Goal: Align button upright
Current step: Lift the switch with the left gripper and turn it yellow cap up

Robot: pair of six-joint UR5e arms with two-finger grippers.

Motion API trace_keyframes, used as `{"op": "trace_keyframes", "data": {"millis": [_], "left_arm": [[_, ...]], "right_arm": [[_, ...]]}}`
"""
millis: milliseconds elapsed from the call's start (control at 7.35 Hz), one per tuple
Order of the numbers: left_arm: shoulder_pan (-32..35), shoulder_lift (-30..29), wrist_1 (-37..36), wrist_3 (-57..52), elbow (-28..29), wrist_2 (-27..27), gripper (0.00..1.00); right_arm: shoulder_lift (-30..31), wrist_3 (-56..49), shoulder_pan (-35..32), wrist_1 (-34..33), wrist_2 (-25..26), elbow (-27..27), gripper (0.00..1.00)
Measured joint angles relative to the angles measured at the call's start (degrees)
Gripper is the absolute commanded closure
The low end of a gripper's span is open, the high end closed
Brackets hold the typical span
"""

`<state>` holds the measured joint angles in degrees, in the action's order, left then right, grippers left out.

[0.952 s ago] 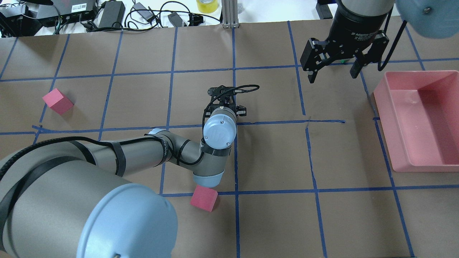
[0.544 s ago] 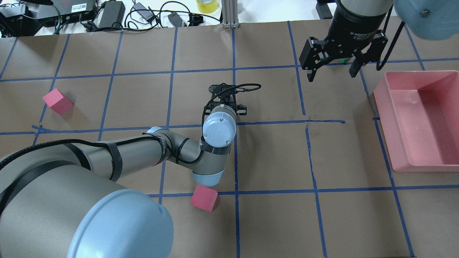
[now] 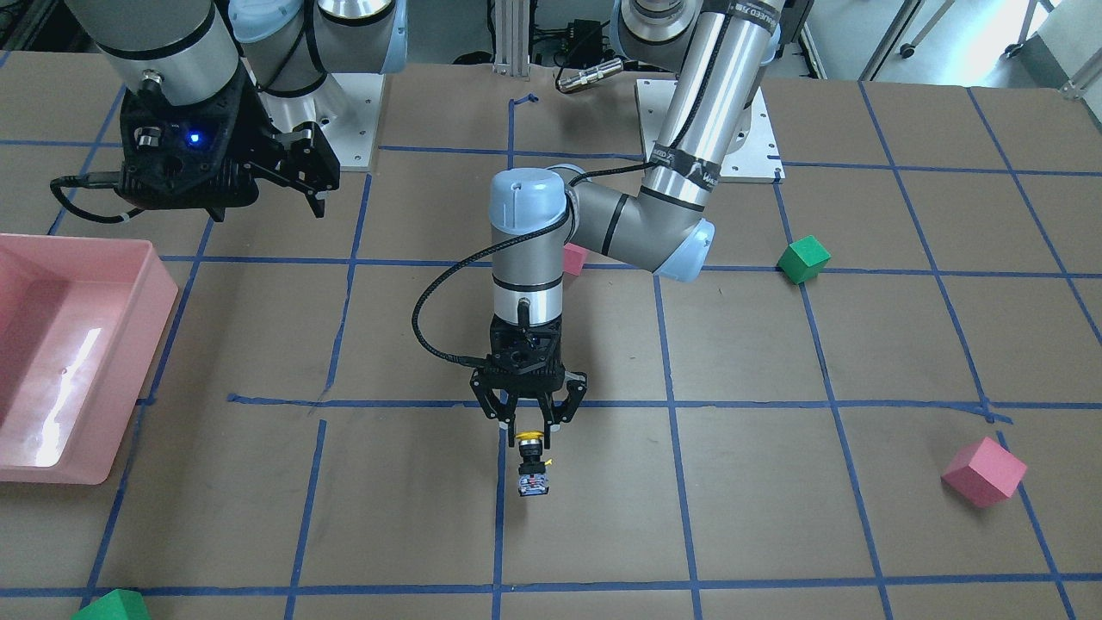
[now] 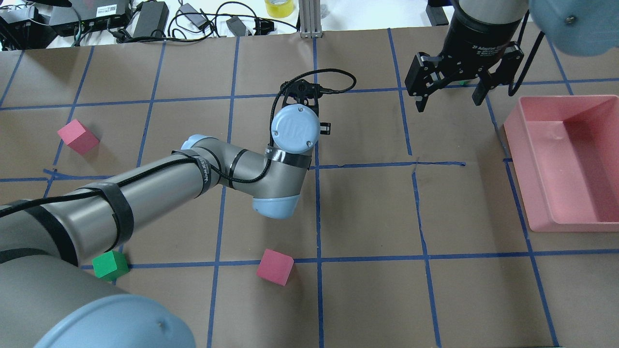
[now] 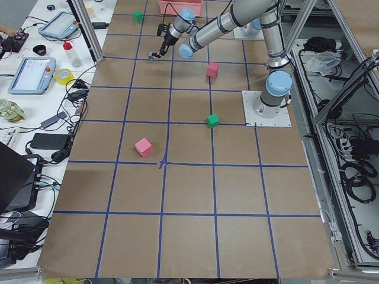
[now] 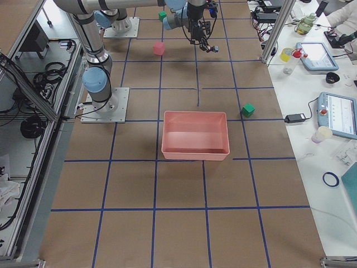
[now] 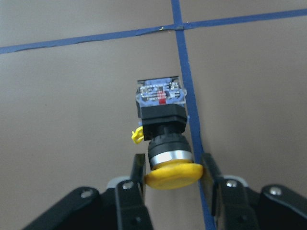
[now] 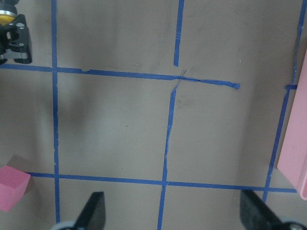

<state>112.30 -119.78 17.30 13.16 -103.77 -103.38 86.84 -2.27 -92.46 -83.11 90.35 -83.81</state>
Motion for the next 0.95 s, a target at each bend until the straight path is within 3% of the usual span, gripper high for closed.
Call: {"op": "trace_keyframes", "data": {"millis": [544,680,952], "left_arm": [[-5.56,6.8,30.76,-0.84,7.07,8.95,0.9],[-6.34,7.18,38.56,-0.81,9.39,11.62,1.0],[-7.83,7.03,51.18,1.39,12.45,19.01,1.0]], "right_arm": [[0.0,0.04,0.0,0.01,0.18,-0.11,0.0],[0.0,0.12,0.01,0.03,0.18,-0.12,0.0],[0.0,0.3,0.08,-0.03,0.26,-0.12,0.0]]}}
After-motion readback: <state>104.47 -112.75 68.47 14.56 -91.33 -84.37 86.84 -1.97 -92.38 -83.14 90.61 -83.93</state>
